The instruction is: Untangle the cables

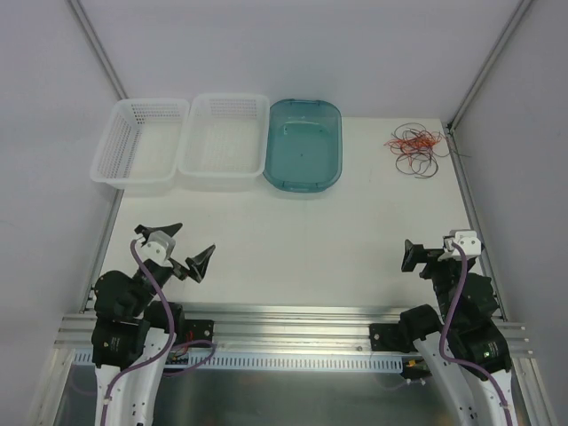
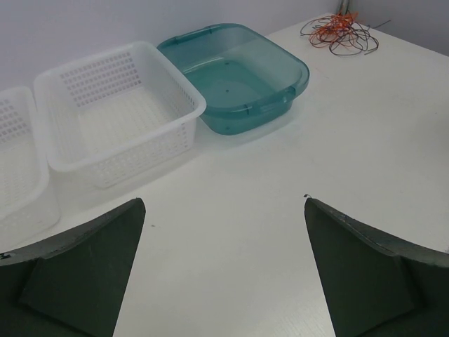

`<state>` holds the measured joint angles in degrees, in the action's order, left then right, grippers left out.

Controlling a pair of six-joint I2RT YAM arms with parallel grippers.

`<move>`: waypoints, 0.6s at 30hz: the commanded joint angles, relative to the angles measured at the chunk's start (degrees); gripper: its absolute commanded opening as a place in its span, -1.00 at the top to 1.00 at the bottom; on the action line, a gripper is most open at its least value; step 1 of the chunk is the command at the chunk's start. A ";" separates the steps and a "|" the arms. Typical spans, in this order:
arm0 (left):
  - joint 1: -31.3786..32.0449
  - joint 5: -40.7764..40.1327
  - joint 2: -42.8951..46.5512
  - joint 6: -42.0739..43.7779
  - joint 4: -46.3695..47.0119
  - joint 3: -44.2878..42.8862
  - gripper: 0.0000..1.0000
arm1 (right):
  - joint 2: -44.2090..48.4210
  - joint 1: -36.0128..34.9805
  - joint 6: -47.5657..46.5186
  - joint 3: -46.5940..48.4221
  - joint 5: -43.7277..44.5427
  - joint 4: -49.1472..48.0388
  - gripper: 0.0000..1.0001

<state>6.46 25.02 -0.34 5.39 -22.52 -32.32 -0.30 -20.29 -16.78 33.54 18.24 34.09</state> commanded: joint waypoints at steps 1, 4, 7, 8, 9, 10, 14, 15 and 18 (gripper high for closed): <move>0.66 -2.51 9.83 -0.38 0.55 -1.52 -0.98 | 11.02 -0.18 -0.36 1.44 1.10 -1.13 -0.99; 0.84 -3.57 9.83 -0.29 0.11 -1.52 -0.98 | 10.84 -0.27 -0.37 1.27 -0.48 -1.56 -0.99; 1.10 -5.75 9.83 -1.42 0.02 -1.52 -0.98 | 9.44 -0.27 0.69 2.31 1.71 -1.48 -0.99; 1.27 -6.99 9.83 -2.13 -0.06 -1.44 -0.98 | 8.74 -0.19 0.69 2.75 1.80 -1.13 -0.99; 1.36 -8.74 9.83 -3.01 -0.15 -1.35 -0.98 | 8.04 -0.18 0.60 3.46 1.36 -0.95 -0.99; 1.45 -12.50 9.83 -5.10 -0.15 -0.91 -0.98 | 5.94 -0.27 0.60 3.98 0.66 -0.34 -0.99; 2.07 -30.20 9.74 -16.08 -1.38 1.02 -0.98 | -3.99 -0.18 1.65 9.68 -6.79 1.15 -0.99; 2.33 -33.68 9.83 -19.07 -2.08 1.29 -0.98 | -7.06 -0.18 2.44 11.09 -7.51 1.68 -0.99; 2.86 -37.93 9.74 -20.51 -4.01 1.03 -0.98 | -18.48 -0.27 6.13 16.79 -8.13 3.09 -0.99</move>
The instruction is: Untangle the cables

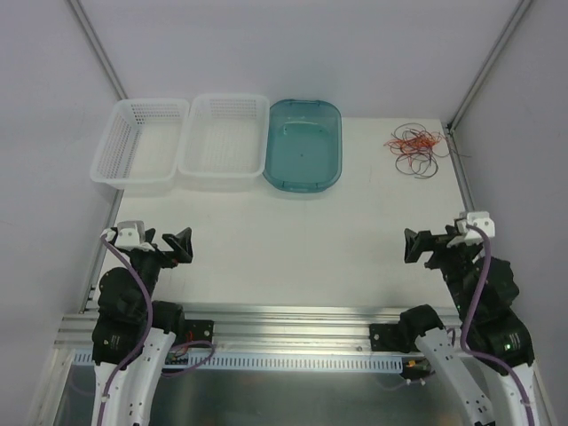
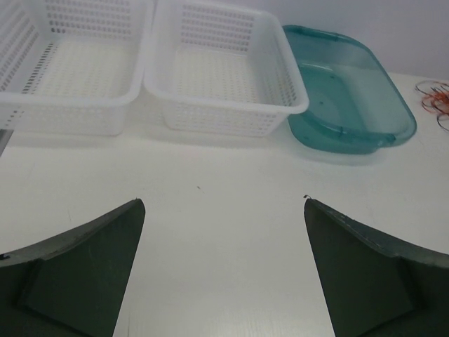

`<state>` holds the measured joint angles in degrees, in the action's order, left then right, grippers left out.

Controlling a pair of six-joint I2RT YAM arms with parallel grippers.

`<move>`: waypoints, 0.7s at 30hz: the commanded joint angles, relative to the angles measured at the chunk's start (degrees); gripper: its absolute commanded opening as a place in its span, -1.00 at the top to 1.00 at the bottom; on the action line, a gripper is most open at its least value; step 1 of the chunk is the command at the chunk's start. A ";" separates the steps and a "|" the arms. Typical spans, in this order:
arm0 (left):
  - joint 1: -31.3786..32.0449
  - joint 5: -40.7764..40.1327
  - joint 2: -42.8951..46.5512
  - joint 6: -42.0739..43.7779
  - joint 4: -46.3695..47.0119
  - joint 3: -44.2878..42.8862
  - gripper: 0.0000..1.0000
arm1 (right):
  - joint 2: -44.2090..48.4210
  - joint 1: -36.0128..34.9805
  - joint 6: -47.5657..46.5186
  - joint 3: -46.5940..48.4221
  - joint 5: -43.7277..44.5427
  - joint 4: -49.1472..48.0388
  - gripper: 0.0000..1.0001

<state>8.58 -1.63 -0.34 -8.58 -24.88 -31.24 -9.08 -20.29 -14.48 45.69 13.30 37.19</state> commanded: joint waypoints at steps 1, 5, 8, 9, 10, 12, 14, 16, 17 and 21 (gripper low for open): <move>0.91 -11.55 9.83 -6.54 -2.27 -0.48 -0.98 | -12.34 -0.27 4.45 5.63 -3.28 -0.27 -0.99; 1.61 -11.12 9.74 -6.89 -3.59 -0.92 -0.98 | -26.39 -0.18 8.50 8.97 -0.13 -4.04 -0.99; 2.23 -14.43 9.74 -10.21 -5.08 -0.49 -0.98 | -35.78 0.16 12.62 12.04 6.00 -8.35 -0.99; 2.49 -16.20 9.83 -11.53 -5.96 -0.48 -0.98 | -38.18 0.60 12.98 12.05 7.43 -8.80 -0.99; 2.84 -17.52 9.83 -12.59 -6.57 -0.22 -0.98 | -40.64 1.22 13.25 14.05 7.96 -9.41 -0.99; 3.20 -18.85 9.83 -13.04 -7.55 -0.13 -0.98 | -48.18 3.84 13.95 16.61 6.92 -10.29 -0.99; 3.55 -18.59 9.74 -13.04 -7.72 -0.48 -0.98 | -52.60 5.87 14.39 19.08 5.78 -11.96 -0.99; 3.72 -17.89 9.83 -13.04 -7.72 -0.31 -0.98 | -58.31 10.08 16.83 20.57 4.46 -14.68 -0.99; 3.73 -17.80 9.83 -13.04 -7.72 -0.40 -0.98 | -60.07 11.58 17.81 21.19 2.97 -15.47 -0.99; 4.08 -17.62 9.74 -12.95 -7.90 -0.31 -0.98 | -70.44 18.87 21.50 25.66 0.77 -17.85 -0.99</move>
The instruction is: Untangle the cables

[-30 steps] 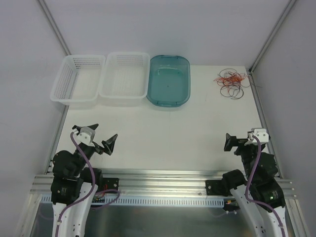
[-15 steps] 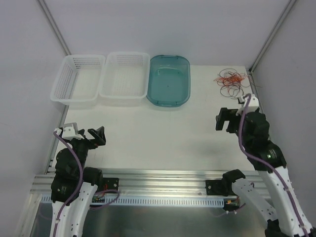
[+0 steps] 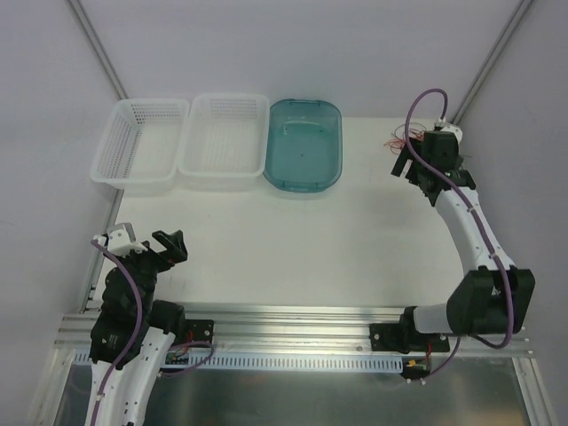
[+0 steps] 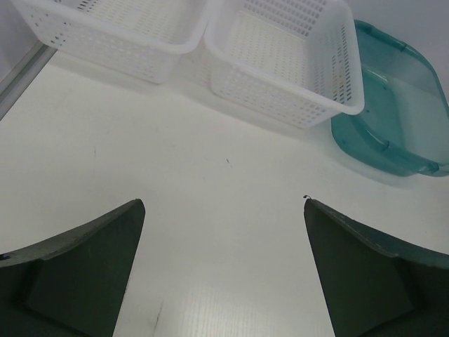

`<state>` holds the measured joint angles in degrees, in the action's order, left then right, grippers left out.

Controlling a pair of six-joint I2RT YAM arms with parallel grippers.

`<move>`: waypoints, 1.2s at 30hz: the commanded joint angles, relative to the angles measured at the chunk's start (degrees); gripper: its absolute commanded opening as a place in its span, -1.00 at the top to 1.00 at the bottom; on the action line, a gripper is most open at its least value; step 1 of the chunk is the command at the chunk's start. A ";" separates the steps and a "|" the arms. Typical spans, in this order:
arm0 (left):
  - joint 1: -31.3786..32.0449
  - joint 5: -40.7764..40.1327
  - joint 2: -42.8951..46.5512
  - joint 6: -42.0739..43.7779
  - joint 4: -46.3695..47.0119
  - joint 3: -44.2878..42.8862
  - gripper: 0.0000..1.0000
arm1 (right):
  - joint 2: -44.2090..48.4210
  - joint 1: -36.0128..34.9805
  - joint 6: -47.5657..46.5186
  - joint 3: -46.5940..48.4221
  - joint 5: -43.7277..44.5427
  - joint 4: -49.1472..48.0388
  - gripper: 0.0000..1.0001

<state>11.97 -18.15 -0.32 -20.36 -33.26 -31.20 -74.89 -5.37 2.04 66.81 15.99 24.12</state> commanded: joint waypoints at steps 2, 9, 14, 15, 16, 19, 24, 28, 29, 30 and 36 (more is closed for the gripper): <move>0.95 -0.83 9.81 -1.17 0.47 -0.44 -0.98 | -9.56 5.19 6.39 7.62 -2.98 -5.22 -0.99; 1.30 -1.36 9.63 -0.91 0.47 -0.35 -0.98 | -23.61 10.11 8.58 17.55 -2.27 -8.47 -0.99; 1.30 -1.27 9.46 -1.00 0.47 -0.26 -0.98 | -35.22 13.18 10.26 25.90 -4.56 -9.35 -0.99; 1.30 -1.18 9.28 -1.00 0.47 -0.26 -0.98 | -38.71 13.62 10.70 27.05 -5.00 -9.79 -0.99; 1.30 -1.18 8.85 -1.08 0.39 -0.26 -0.98 | -40.23 13.98 12.01 29.24 -6.05 -10.23 -0.99; 1.22 -0.92 7.88 -1.00 0.47 -0.35 -0.98 | -46.11 15.21 13.94 33.02 -8.77 -12.16 -0.99; 1.13 -0.57 6.65 -1.26 0.56 -0.35 -0.98 | -53.77 16.26 17.46 38.48 -13.35 -16.56 -0.99; 0.78 -0.66 5.59 -1.17 0.56 -0.44 -0.98 | -59.66 16.26 19.92 44.01 -15.55 -16.56 -0.99; 0.69 -0.57 5.50 -1.17 0.56 -0.44 -0.98 | -61.58 16.26 21.41 44.72 -17.46 -16.56 -0.99; 0.52 -0.66 5.15 -1.17 0.56 -0.44 -0.98 | -62.38 16.26 21.95 45.77 -17.74 -16.65 -0.99; 0.34 -0.22 4.54 -1.09 0.56 -0.44 -0.98 | -64.24 16.26 24.59 45.35 -19.24 -18.67 0.16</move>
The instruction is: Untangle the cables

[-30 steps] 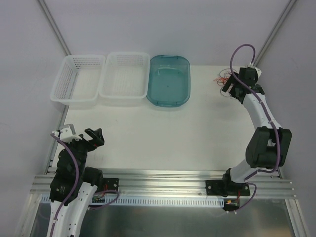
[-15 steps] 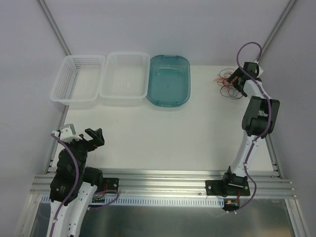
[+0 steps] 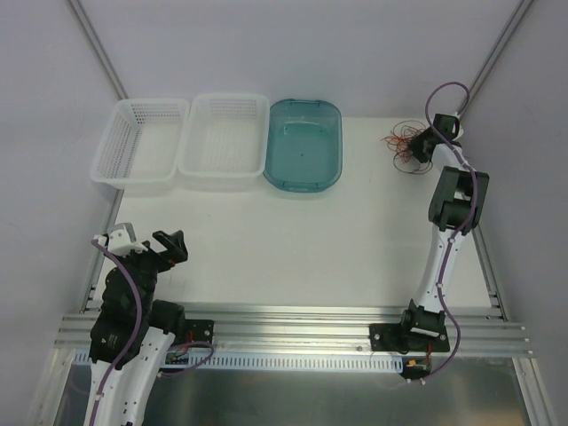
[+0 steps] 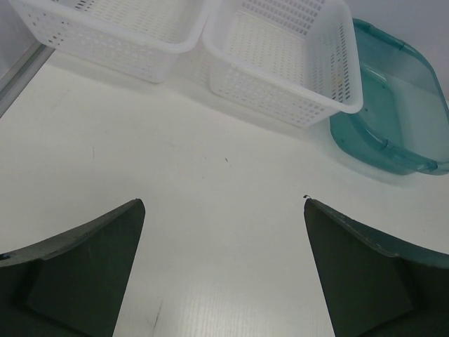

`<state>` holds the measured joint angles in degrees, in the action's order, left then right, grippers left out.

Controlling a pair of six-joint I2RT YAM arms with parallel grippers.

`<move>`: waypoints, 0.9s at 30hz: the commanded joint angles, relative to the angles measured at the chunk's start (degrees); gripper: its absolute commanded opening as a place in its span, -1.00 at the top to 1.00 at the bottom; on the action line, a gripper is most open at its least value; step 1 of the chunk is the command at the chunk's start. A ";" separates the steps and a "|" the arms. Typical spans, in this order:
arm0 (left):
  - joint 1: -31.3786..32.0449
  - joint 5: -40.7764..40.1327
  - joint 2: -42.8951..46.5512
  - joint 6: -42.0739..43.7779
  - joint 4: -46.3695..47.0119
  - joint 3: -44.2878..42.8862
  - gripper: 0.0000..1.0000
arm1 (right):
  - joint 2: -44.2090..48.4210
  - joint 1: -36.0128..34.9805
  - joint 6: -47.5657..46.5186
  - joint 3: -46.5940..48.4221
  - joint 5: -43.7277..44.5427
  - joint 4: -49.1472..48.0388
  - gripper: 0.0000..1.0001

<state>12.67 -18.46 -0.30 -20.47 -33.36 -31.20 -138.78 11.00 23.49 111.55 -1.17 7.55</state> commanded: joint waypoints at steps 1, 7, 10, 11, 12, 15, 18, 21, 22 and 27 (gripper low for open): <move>-0.45 0.09 4.69 -0.98 0.67 -0.44 -0.99 | -0.09 -0.11 3.06 -0.62 -1.82 -2.28 0.34; -0.45 0.88 5.65 -0.98 0.67 -0.44 -0.98 | 8.75 -0.19 0.43 -11.13 -2.08 -2.89 0.99; -0.54 2.10 6.27 -0.98 0.93 -0.18 -0.98 | 17.79 -0.54 0.42 -19.15 -3.92 -4.30 0.99; -0.54 2.37 6.36 -1.06 0.93 -0.09 -0.98 | 20.19 -0.98 0.68 -25.53 -4.19 -4.30 0.99; -0.54 2.90 6.19 -0.89 0.93 -0.18 -0.98 | 23.17 -1.33 0.77 -28.55 -4.28 -4.39 0.99; -0.54 5.62 5.57 -0.63 1.37 -0.09 -0.98 | 34.42 -3.96 -0.28 -41.03 -3.14 -3.08 0.99; -0.54 9.66 4.34 0.34 2.51 0.35 -0.98 | 45.06 -8.45 -1.95 -51.11 0.81 0.26 0.99; -0.54 13.52 1.18 0.87 3.04 0.26 -0.98 | 54.97 -12.31 -1.95 -58.18 4.07 2.64 0.99; -0.62 14.84 -1.18 1.30 3.30 0.35 -0.98 | 57.11 -13.28 -2.39 -62.55 4.42 3.25 0.99; -0.63 23.36 -6.72 1.75 5.93 0.53 -0.98 | 68.45 -24.17 -5.55 -71.28 4.33 8.44 0.99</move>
<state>12.64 -3.09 -3.88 -19.92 -31.44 -30.98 -74.32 -8.38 20.47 42.98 1.74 11.77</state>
